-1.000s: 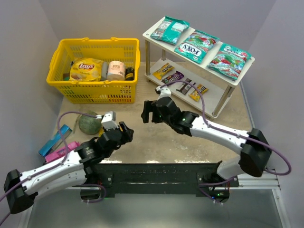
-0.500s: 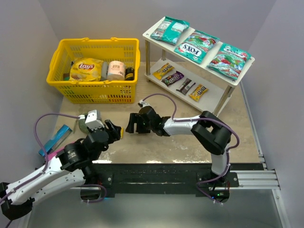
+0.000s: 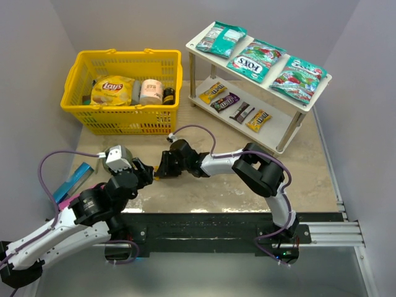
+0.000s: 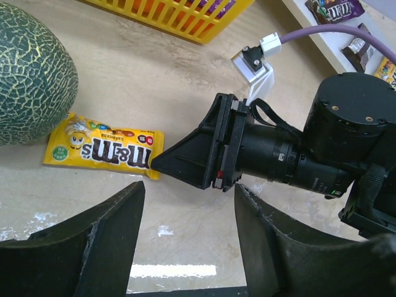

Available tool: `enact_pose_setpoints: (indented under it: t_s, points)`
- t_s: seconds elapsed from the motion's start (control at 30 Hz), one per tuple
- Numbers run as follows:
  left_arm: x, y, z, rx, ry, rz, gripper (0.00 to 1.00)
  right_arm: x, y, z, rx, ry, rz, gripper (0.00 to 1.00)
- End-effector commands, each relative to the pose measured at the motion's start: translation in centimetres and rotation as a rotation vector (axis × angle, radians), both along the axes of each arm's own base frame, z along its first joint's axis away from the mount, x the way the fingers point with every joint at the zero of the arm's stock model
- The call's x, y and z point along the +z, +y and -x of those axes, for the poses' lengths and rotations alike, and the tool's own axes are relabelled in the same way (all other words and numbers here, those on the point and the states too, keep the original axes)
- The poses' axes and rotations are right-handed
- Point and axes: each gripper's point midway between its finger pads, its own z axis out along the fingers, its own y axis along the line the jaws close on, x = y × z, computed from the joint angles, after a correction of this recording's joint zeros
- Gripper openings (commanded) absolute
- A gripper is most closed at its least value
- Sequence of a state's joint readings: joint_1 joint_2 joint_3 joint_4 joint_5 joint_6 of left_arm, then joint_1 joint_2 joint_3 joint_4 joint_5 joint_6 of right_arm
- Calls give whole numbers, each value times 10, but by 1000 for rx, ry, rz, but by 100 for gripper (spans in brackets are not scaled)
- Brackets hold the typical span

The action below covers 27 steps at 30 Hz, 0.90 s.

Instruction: Place and organize the candy bags onto the shelf

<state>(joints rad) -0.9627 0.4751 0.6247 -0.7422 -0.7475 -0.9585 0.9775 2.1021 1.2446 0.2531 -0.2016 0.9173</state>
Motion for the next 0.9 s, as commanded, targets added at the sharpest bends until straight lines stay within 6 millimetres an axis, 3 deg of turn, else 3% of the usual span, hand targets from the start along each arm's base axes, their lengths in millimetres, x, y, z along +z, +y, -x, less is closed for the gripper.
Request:
enact_pose_setpoints:
  t_s: [0.0,0.13,0.23,0.4,0.43,0.5,0.53,0.57,0.7,0.8,0.83,0.87]
  points:
    - [4,6,-4,47,-18,-3,65,5,12,3,38,14,-19,20]
    - [2,4,-5,45,-12,-10,65,3,6,2,34,2,2,0]
    - [-2,2,-5,40,-5,-10,66,5,-8,-3,8,-39,28,0]
    - [-6,-2,-6,29,-3,-4,66,-1,-54,-5,-14,-66,88,0]
    - [-6,-4,-6,24,-3,3,67,13,-61,-5,-17,-92,79,0]
    - [-10,-6,-7,21,2,-2,67,1,-89,0,-24,-103,153,0]
    - [-10,-9,-8,15,0,8,67,16,-95,2,-21,-132,144,0]
    - [-12,-10,-8,11,4,2,68,7,-108,8,-8,-138,183,0]
    - [-23,-19,-10,-11,19,-3,69,6,-148,19,-7,-155,275,0]
    - [-41,-17,-10,24,63,-15,77,9,-163,27,26,-180,296,0]
    - [-46,-15,-9,40,75,-26,78,12,-163,29,36,-185,289,2]
    - [-51,-15,-9,46,89,-28,79,16,-161,27,46,-203,284,19]
